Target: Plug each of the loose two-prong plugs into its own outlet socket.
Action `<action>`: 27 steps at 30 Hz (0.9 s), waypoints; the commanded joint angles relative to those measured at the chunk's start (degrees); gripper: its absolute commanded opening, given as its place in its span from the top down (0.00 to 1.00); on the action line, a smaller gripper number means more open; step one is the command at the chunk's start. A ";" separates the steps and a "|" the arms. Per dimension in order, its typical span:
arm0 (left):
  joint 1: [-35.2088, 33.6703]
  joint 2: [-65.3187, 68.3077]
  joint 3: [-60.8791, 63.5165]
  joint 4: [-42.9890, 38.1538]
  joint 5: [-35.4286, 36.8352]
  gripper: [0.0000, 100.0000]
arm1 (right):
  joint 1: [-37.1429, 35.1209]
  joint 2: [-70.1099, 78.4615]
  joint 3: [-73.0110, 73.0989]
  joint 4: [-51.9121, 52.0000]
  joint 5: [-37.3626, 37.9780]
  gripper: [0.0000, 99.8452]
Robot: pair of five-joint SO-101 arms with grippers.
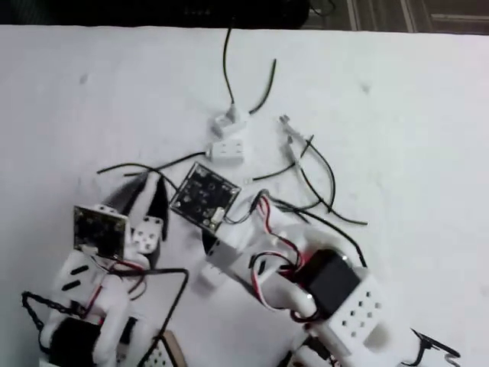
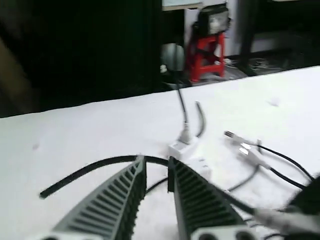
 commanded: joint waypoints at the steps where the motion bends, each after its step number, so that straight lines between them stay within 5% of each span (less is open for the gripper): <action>1: 5.67 0.31 -2.29 1.05 -0.53 0.90 | -1.89 -1.19 1.32 -3.38 -0.09 0.98; 16: 6.02 0.31 -12.40 8.00 -0.09 0.91 | -2.15 -4.70 3.96 -5.23 -1.23 0.98; 22: 6.02 0.31 -19.87 14.15 -0.09 0.90 | -2.15 -14.90 4.04 -4.35 -15.38 0.98; 27: 6.11 0.31 -20.31 16.09 -0.09 0.90 | -2.15 -22.20 4.40 -4.26 -18.02 0.98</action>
